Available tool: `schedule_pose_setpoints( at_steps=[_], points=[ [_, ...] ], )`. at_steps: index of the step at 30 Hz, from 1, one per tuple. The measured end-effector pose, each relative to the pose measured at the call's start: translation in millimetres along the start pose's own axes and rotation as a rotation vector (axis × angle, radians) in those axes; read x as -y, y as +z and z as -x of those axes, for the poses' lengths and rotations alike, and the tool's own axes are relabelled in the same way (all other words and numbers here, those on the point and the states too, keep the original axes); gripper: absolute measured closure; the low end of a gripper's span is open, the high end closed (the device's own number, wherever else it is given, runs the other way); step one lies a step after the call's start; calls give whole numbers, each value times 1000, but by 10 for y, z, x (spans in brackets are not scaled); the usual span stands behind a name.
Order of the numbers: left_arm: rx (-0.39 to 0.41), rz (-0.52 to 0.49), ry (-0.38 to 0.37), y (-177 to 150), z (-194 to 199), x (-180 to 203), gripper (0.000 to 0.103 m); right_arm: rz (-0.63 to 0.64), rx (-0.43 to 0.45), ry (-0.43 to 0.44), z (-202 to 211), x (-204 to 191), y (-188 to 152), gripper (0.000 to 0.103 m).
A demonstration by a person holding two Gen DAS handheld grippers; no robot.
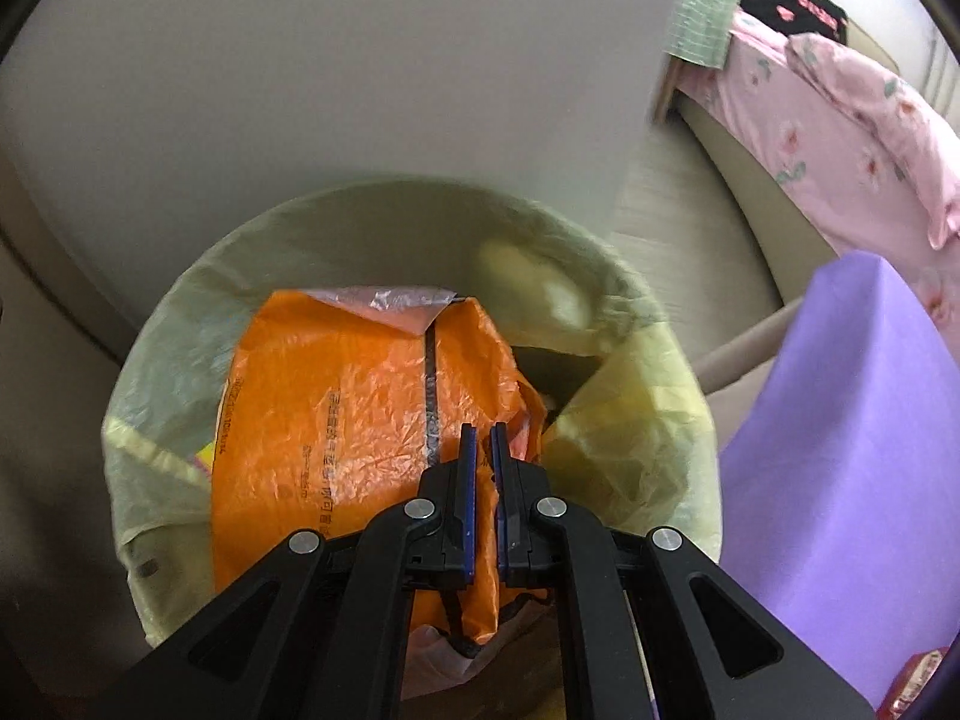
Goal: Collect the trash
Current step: 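Open the left tool over the trash bag while the right lowers the orange bag in, then open the right tool to release the orange bag and withdraw both tools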
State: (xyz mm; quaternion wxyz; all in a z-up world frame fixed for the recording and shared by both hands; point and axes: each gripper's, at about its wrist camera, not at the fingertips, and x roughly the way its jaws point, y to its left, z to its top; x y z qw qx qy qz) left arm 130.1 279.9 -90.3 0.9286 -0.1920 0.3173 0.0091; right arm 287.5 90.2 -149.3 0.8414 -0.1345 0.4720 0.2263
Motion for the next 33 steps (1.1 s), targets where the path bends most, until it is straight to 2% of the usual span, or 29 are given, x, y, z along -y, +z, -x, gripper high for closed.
schedule_pose_setpoints(
  at_steps=[2,8,9,11,12,15,23,31,33],
  points=[
    [-6,-4,-2,-14,-35,29,41,2,-1,11,4,0,5,97],
    [-12,-15,6,-28,-52,114,41,-44,74,151,163,-6,2,95],
    [-9,-17,9,-24,-37,129,41,-50,86,163,205,5,0,93],
    [-1,-22,13,-9,-11,157,41,-59,106,171,291,31,-7,79],
    [4,-24,16,-6,8,181,41,-63,116,178,336,42,-17,67],
    [14,-34,20,-11,62,251,41,-76,146,196,476,80,-60,64],
    [-2,-99,26,-132,256,535,41,-77,189,174,1003,237,-269,64],
    [-26,-163,-41,-418,541,1136,41,-72,256,84,1915,429,-872,64],
    [-22,-195,-60,-517,640,1337,37,-90,277,51,2152,491,-1078,64]
  ],
)
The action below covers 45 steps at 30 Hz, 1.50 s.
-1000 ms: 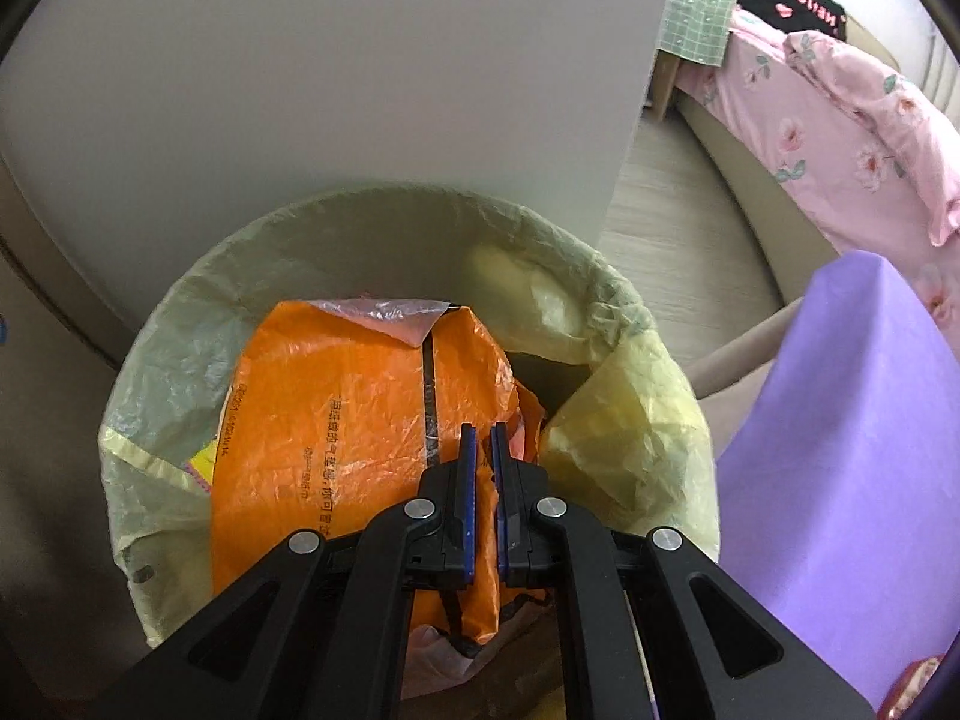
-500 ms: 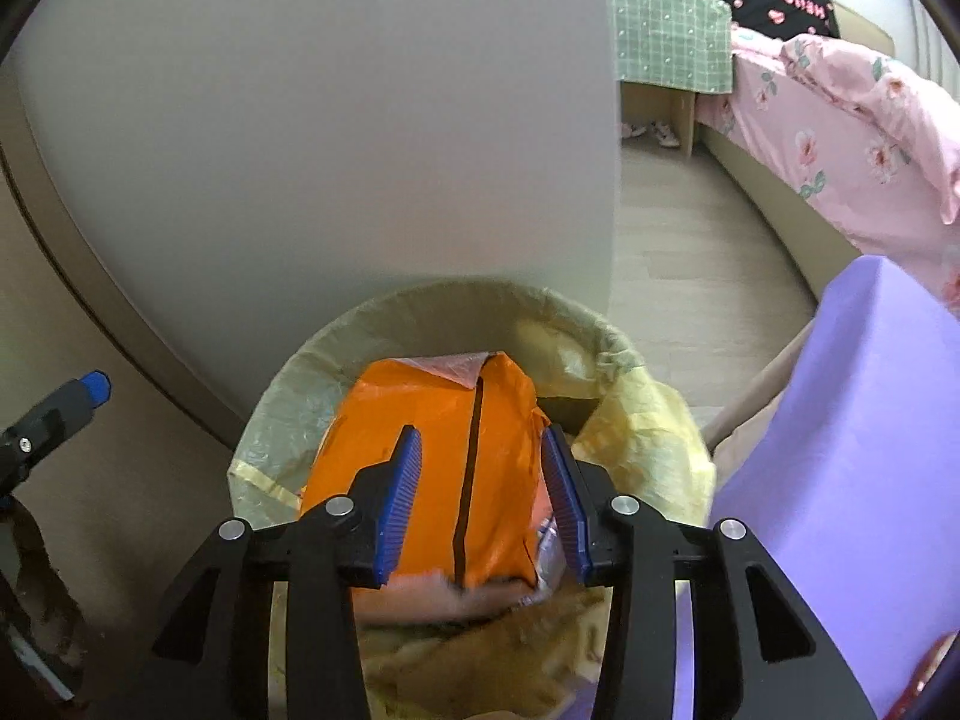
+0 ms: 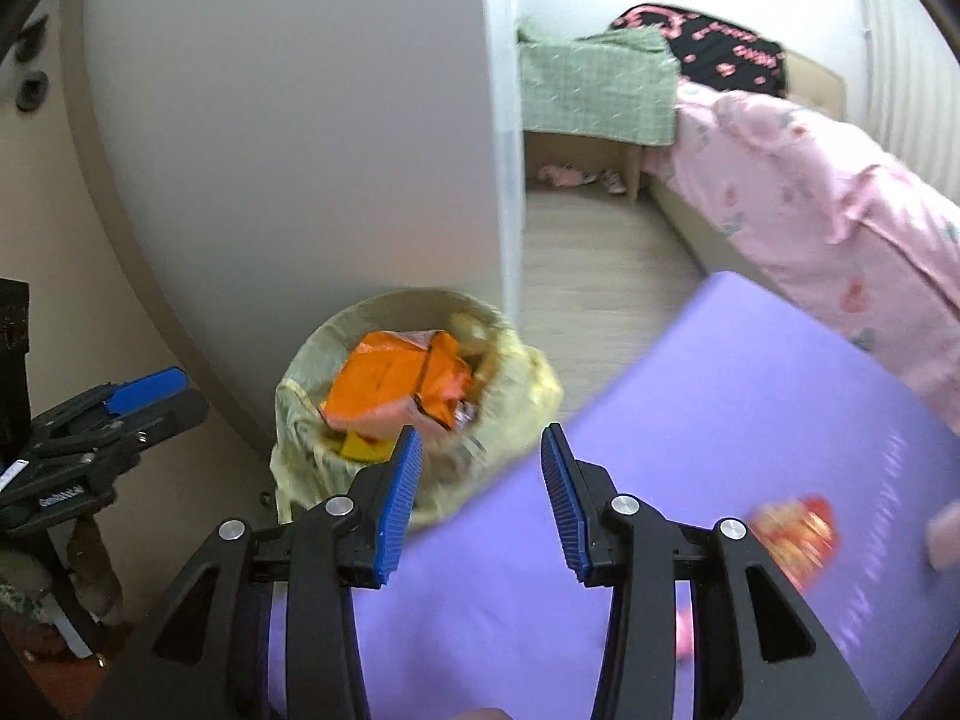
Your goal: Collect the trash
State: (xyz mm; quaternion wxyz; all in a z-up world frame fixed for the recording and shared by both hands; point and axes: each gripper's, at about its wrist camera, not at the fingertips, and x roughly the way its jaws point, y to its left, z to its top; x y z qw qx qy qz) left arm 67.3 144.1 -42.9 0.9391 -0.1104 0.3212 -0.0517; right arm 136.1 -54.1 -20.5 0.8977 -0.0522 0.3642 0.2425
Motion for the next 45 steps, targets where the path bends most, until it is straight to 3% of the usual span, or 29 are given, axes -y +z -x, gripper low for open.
schedule_pose_setpoints(
  at_steps=[5,9,11,15,18,26,45],
  points=[
    [22,-87,-25,-161,171,530,12,-31,51,-100,579,82,-450,64],
    [55,-152,-3,-230,272,893,12,-68,102,-173,912,146,-822,62],
    [65,-178,7,-266,308,1042,12,-86,125,-203,1051,164,-965,56],
    [102,-260,85,-350,435,1298,12,-130,178,-206,1252,233,-1163,51],
    [108,-287,85,-381,506,1401,12,-162,218,-209,1383,283,-1282,50],
    [102,-317,152,-399,542,1504,12,-193,241,-210,1408,269,-1379,50],
    [111,-317,160,-406,598,1491,12,-208,254,-214,1467,320,-1398,50]
  ],
)
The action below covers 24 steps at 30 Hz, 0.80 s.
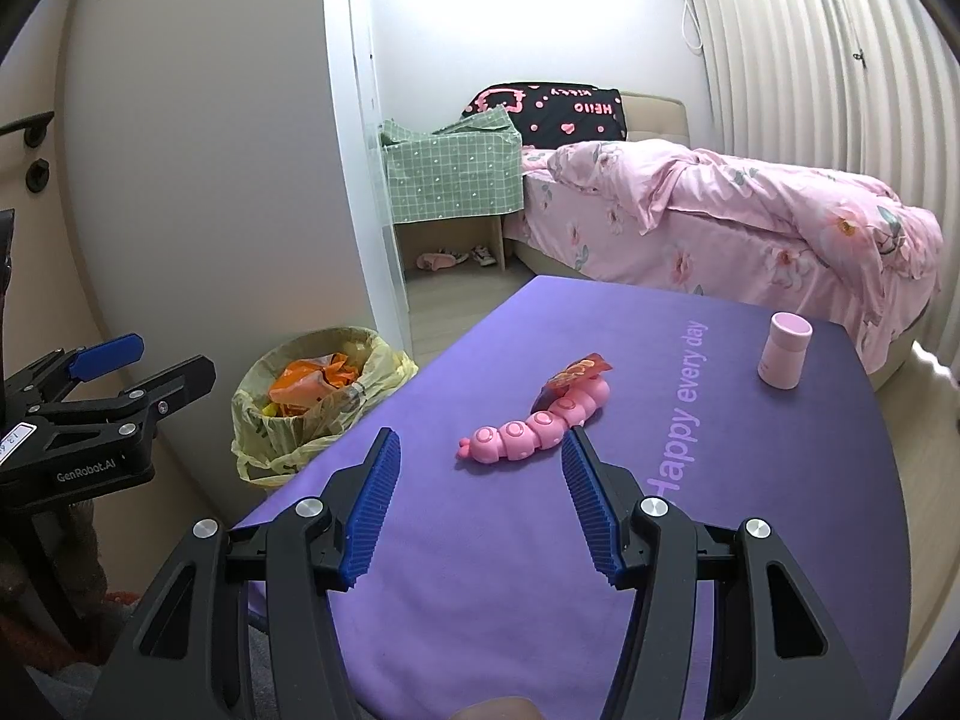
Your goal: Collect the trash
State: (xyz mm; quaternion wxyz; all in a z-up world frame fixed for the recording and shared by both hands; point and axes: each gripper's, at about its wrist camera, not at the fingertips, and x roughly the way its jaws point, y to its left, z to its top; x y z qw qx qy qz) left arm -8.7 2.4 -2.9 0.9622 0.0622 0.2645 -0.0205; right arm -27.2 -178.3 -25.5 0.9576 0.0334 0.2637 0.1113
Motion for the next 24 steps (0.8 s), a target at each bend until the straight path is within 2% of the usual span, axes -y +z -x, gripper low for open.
schedule_pose_setpoints(
  at_steps=[24],
  points=[
    [-2,0,-2,2,-15,-21,12,-7,6,-9,6,3,2,50]
  ],
)
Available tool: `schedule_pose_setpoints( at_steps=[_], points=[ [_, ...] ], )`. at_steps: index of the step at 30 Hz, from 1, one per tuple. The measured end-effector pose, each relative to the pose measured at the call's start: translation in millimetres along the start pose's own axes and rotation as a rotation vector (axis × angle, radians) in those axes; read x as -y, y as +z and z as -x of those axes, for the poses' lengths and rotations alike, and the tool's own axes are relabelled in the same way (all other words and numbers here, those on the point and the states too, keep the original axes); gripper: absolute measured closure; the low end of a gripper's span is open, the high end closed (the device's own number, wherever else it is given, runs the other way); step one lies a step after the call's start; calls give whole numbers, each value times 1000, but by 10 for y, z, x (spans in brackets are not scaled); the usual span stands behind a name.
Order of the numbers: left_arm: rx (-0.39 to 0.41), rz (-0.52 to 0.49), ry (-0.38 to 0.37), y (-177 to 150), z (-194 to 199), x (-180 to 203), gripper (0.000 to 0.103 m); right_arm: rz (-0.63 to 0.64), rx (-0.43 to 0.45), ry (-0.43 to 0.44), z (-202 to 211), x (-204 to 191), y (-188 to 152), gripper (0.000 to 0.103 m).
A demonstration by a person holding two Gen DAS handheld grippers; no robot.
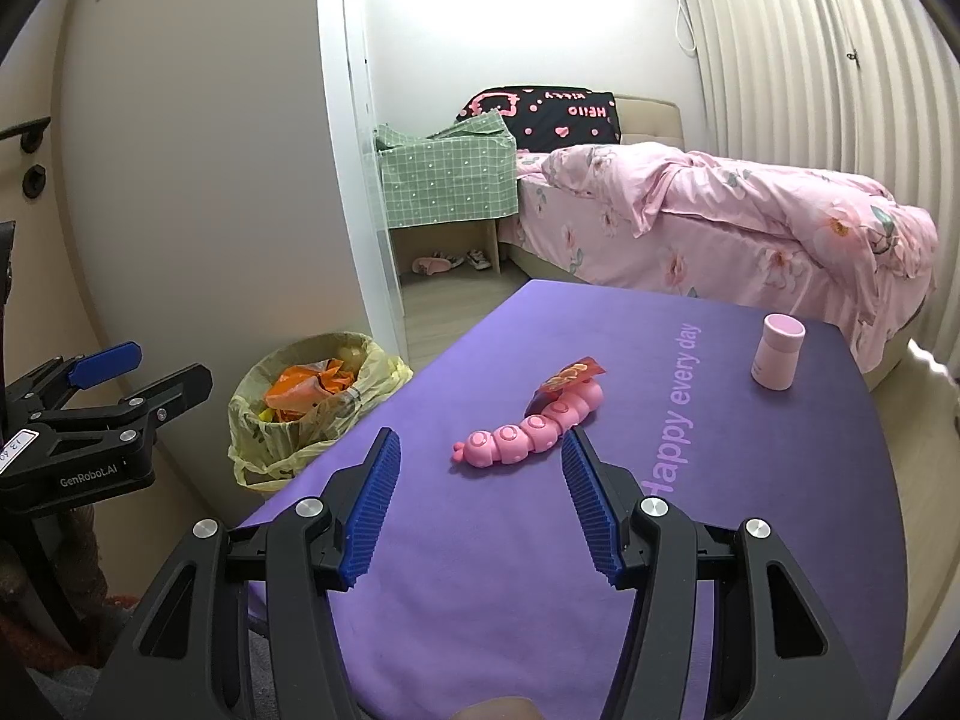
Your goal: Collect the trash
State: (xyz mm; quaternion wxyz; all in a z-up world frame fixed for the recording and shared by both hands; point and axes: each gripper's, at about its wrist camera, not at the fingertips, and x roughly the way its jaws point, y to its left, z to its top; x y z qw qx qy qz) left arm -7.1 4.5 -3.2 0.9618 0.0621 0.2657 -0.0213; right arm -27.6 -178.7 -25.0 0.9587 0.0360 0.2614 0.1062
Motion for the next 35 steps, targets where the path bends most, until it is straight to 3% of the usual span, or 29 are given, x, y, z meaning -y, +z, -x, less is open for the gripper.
schedule_pose_setpoints(
  at_steps=[30,33,34,35],
  points=[
    [-18,4,-23,7,-8,51,12,-10,-4,-7,0,51,7,50],
    [-62,-31,-78,56,-155,125,12,-28,-21,-10,-14,197,36,50],
    [-73,-58,-125,84,-219,181,12,-39,-23,-20,-23,314,68,50],
    [-87,-125,-220,134,-341,332,12,-50,-21,-47,-44,463,113,50]
  ],
)
